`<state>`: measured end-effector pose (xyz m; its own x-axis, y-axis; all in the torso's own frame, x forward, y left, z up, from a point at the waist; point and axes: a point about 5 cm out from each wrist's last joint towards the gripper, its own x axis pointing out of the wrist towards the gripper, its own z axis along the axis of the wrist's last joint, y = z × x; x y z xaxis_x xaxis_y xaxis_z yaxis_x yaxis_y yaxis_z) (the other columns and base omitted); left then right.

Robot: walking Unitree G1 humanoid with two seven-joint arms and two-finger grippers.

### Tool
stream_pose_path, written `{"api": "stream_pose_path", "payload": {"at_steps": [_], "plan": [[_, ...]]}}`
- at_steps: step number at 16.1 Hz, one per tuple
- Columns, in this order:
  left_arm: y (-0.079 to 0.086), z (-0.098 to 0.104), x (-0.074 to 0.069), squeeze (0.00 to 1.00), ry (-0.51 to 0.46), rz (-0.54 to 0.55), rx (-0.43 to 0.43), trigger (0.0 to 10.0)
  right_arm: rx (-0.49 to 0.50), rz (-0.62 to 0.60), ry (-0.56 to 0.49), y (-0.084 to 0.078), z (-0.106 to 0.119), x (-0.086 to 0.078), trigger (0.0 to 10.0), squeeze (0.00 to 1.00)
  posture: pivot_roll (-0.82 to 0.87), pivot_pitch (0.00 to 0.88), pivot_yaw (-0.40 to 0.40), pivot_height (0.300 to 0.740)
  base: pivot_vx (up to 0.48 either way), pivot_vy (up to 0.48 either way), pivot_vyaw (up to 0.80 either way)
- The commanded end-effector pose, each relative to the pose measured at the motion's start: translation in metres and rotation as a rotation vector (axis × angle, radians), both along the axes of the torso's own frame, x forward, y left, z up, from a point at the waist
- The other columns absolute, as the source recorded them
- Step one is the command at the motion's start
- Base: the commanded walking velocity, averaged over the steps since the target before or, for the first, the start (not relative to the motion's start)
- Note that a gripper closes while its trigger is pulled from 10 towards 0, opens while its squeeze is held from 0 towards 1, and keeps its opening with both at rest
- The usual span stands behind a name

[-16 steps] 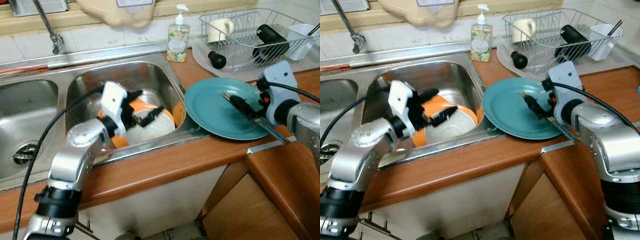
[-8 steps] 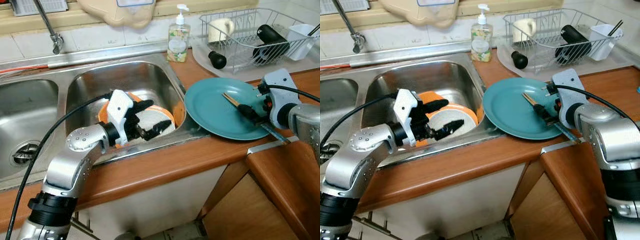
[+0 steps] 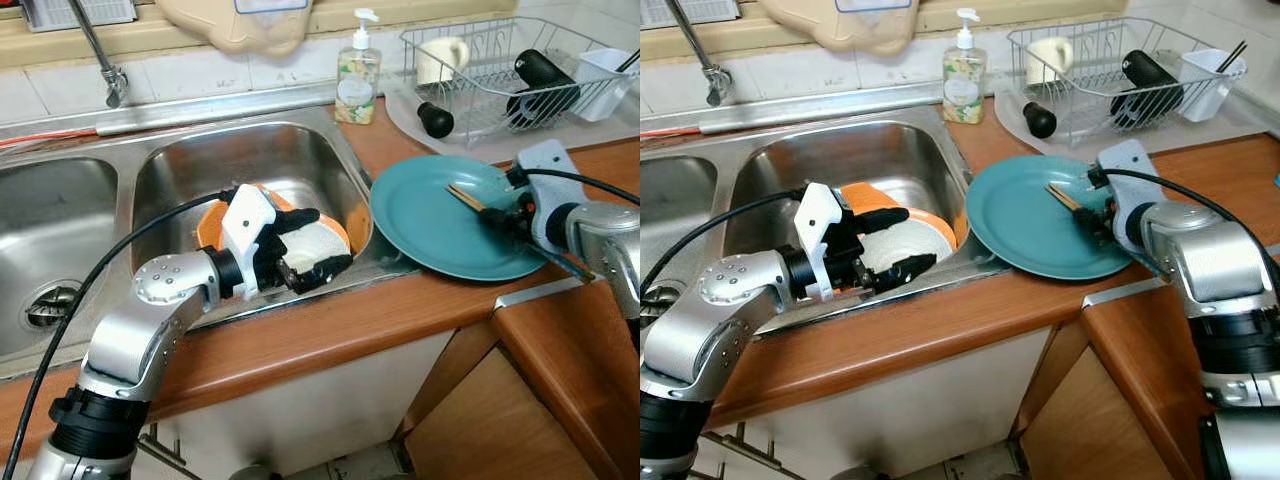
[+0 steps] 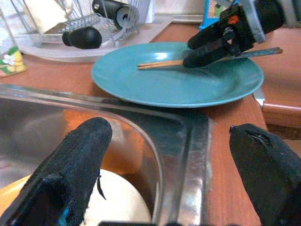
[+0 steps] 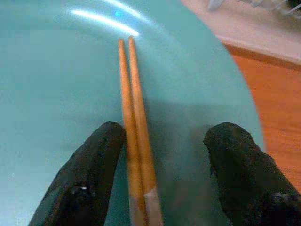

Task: Kitchen organization

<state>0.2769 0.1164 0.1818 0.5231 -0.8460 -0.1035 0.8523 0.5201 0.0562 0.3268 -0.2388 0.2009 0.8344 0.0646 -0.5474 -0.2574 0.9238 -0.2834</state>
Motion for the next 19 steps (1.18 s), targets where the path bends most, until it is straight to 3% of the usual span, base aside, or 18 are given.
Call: {"api": "stream_pose_path", "payload": {"at_steps": [1, 19], "plan": [[-0.0013, 0.0011, -0.0026, 0.04, -0.001, -0.015, 0.01, 10.0, -0.01, 0.011, -0.002, 0.0017, 0.0011, 0.0024, 0.0, 0.0, -0.15, 0.0, 0.023, 0.74, 0.0, 0.0, 0.0], [-0.0043, 0.0018, -0.0029, 0.04, 0.021, -0.025, -0.006, 10.0, 0.071, 0.036, -0.008, 0.0089, 0.0026, 0.0042, 0.0, 0.0, -0.15, 0.0, 0.029, 0.74, 0.0, 0.0, 0.0]]}}
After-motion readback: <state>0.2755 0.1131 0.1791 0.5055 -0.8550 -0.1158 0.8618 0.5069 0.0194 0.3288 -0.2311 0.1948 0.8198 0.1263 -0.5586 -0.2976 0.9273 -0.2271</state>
